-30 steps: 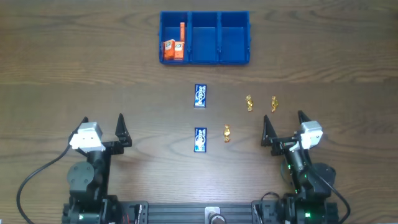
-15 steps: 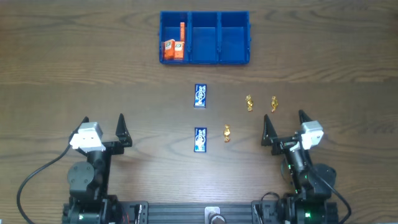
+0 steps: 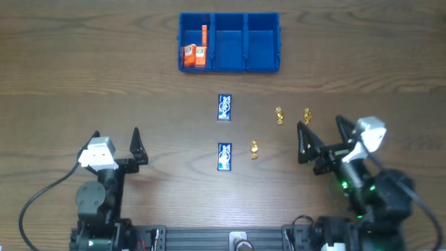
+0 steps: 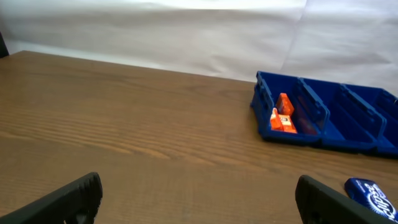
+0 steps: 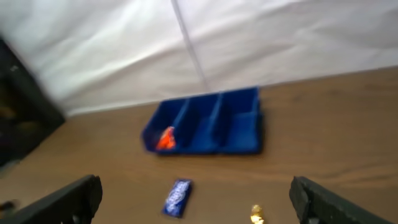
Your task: Sort Candies Into Trays
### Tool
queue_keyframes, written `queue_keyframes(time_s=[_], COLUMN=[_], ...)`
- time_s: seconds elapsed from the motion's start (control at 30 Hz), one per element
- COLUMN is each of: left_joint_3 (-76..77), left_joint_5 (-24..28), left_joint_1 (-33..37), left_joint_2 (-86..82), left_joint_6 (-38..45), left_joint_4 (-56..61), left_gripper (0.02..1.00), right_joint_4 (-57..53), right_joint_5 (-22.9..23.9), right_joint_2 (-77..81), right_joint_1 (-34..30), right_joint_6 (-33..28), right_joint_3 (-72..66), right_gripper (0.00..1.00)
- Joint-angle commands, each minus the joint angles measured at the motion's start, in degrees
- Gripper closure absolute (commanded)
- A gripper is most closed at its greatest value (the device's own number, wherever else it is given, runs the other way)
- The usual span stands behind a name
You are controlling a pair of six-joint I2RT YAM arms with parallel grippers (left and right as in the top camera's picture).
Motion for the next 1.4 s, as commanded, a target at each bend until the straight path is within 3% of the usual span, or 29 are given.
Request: queue_keyframes(time_s=[0.03,0.27,0.5,0.8,1.03,1.4], left_joint_3=[-1.9,-1.9,-1.9,-1.9,-1.9,-1.9], left_joint_5=[0.0,0.0,0.0,0.0,0.0,0.0], left_joint_1=[0.2,0.2,0.2,0.2,0.2,0.2], left_joint_2=[0.0,0.0,0.0,0.0,0.0,0.0], left_joint_6=[0.8,0.8,0.7,0.8,0.8,0.8], left_joint_4=[-1.0,-1.0,-1.0,-1.0,-1.0,-1.0], left_gripper=[0.02,0.02,0.02,0.023,0.02,0.02], right_joint_4=[-9.6,-26.4,-36.8,-37.1,-36.4,-31.8], right_joint_5=[-13.1,-12.0,4.7,15.2,18.6,17.4], right_joint_2=[13.5,32.7,51.6,69.4,79.4,90.5], right_joint_1=[0.0,6.4,26.3,42.6,48.0,49.5], right_joint_6=[-4.8,-4.8,6.4,19.5,25.9,29.6], right_joint_3=[14.7,30.7,38.6,38.5,38.5,38.4], right_gripper=[0.003,0.003,0.003,0.003,0.003,0.003])
